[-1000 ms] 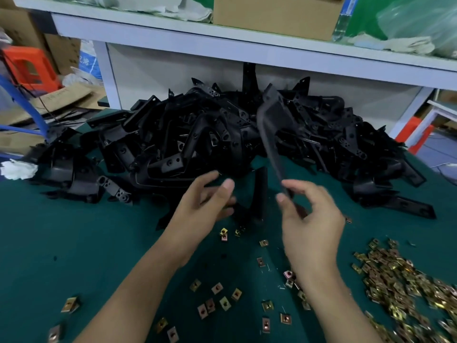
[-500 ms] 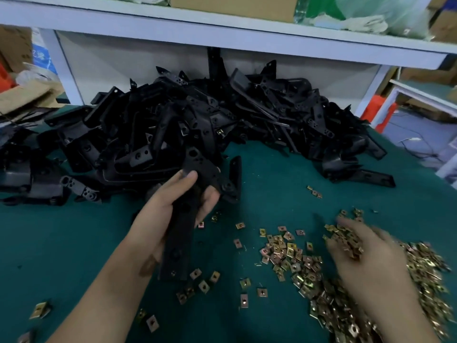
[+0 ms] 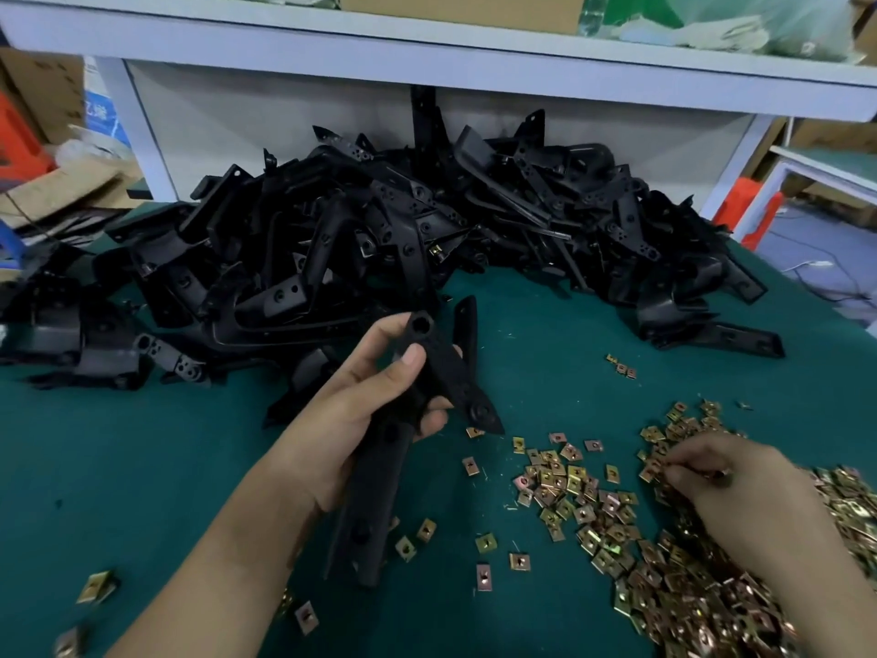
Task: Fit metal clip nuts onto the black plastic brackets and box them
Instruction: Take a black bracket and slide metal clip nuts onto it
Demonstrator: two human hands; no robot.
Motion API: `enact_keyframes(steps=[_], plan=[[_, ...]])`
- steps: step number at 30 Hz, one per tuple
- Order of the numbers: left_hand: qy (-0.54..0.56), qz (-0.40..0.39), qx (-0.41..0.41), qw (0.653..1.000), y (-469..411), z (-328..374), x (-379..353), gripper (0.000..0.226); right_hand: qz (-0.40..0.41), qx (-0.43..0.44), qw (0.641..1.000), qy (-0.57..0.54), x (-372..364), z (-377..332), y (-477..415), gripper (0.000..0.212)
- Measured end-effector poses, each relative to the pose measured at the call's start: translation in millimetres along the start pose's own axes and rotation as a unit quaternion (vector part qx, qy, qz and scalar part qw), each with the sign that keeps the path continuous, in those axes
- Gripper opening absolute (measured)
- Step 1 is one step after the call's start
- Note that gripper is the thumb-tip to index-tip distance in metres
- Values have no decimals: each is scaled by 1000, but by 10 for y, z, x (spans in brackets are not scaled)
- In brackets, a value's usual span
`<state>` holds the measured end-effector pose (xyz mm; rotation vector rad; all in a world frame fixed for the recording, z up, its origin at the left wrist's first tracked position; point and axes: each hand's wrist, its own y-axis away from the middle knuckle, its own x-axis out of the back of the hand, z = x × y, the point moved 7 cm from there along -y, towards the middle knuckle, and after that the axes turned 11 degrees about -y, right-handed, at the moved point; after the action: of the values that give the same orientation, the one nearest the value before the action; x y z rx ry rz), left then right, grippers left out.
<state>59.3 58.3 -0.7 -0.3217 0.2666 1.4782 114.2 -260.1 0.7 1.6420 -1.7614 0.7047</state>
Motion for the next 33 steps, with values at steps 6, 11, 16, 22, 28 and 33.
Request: enact_keyframes(steps=[6, 11, 16, 22, 28, 33], plan=[[-18, -63, 34, 997, 5, -58, -378, 25, -4, 28, 998, -52, -43, -39, -65, 21], [-33, -31, 129, 991, -127, -411, -800, 18, -10, 35, 997, -68, -26, 0, -80, 33], [-38, -79, 163, 983, -225, -691, -1212, 26, -23, 40, 996, -74, 17, 51, -63, 38], [-33, -53, 160, 985, -235, -850, -1228, 28, -13, 38, 997, -68, 92, 162, -65, 42], [-30, -24, 150, 988, -234, -704, -1152, 28, -26, 52, 995, -82, -4, 56, -133, 23], [-86, -29, 108, 990, -254, -389, -803, 20, -119, 72, 973, -183, -212, -409, -197, 16]])
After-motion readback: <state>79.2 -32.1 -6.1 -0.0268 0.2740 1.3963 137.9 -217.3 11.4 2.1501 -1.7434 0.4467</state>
